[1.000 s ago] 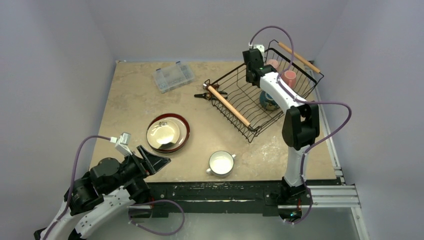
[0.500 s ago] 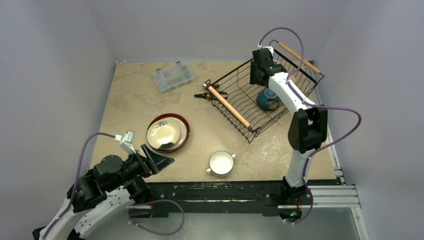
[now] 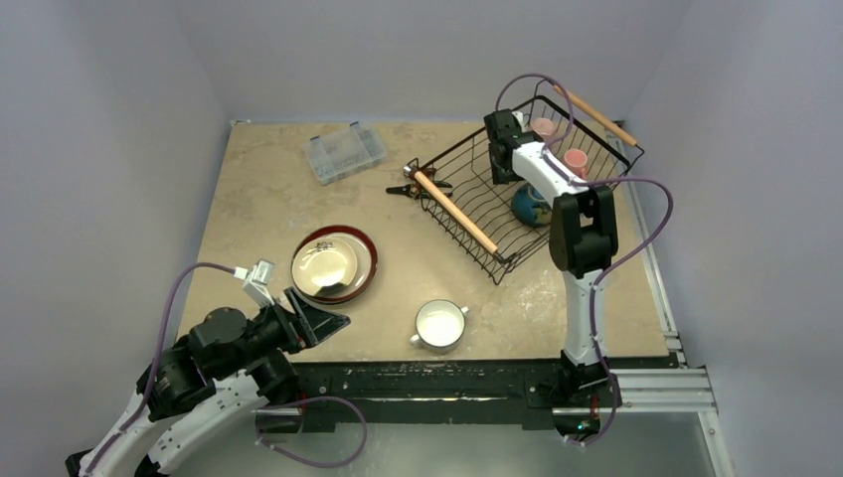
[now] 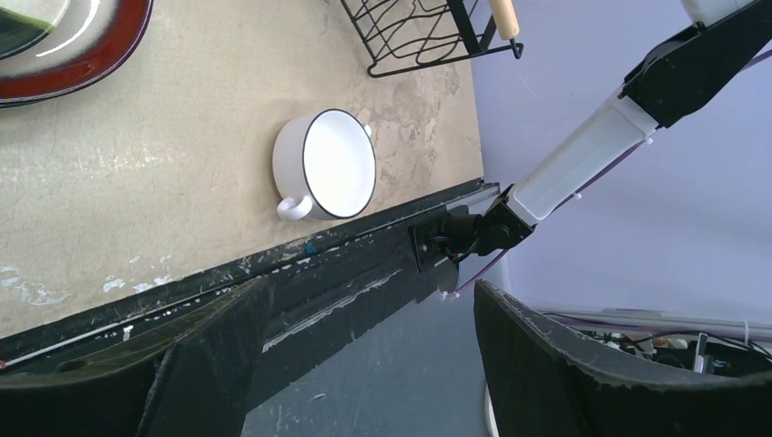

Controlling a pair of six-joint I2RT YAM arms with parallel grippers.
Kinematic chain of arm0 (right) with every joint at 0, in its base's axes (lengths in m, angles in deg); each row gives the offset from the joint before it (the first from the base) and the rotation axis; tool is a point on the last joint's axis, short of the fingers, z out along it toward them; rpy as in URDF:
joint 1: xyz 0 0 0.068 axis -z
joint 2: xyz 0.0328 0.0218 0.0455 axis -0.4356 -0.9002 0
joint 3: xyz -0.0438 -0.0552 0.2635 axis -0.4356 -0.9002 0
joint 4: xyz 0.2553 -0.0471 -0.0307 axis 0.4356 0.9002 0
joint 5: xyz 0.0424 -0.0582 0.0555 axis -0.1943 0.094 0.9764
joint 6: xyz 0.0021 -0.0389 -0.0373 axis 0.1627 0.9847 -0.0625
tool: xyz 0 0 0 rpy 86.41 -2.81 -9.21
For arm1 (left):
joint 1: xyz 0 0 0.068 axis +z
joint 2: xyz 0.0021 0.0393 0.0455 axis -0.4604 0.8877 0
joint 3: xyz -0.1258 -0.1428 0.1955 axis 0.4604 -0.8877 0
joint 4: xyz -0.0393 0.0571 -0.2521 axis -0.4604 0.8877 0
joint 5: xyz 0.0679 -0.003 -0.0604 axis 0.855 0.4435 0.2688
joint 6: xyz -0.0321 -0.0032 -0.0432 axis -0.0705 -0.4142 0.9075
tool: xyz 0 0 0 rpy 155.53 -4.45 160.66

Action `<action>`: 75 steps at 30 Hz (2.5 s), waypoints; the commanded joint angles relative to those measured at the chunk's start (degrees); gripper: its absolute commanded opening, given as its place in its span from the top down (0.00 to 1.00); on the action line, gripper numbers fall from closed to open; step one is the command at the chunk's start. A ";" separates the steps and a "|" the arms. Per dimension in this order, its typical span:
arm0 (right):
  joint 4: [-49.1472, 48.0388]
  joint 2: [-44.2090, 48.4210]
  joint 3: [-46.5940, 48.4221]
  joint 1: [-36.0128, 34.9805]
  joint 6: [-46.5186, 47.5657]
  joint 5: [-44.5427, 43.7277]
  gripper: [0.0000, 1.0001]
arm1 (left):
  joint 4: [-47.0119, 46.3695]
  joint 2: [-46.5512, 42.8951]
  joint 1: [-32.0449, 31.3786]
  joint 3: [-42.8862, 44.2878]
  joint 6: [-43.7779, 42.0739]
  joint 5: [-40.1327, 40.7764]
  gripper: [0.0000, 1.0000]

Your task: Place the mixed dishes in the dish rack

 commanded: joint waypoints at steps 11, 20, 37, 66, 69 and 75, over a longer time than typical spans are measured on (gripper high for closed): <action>3.80 6.71 -7.28 0.01 -3.04 -12.58 0.38 | -3.09 1.02 -0.06 -1.14 0.55 -2.34 0.20; 7.14 11.76 -3.45 -0.22 -4.70 -8.63 0.31 | -3.37 1.36 -0.06 -2.96 0.50 -5.53 0.08; -13.02 69.56 -41.93 -11.37 -16.93 31.00 0.15 | -19.66 20.12 -0.28 -9.96 -1.61 -17.18 0.01; -0.12 99.81 -56.75 -11.35 -24.88 29.45 0.12 | -13.83 82.49 -6.98 24.38 -32.19 -3.36 0.40; 0.23 100.56 -57.45 -11.35 -25.24 29.25 0.12 | -12.57 87.31 -8.28 26.72 -32.47 0.43 0.48; 1.93 101.22 -57.70 -11.31 -25.88 28.83 0.12 | -10.60 93.62 -11.20 29.88 -32.52 4.77 0.57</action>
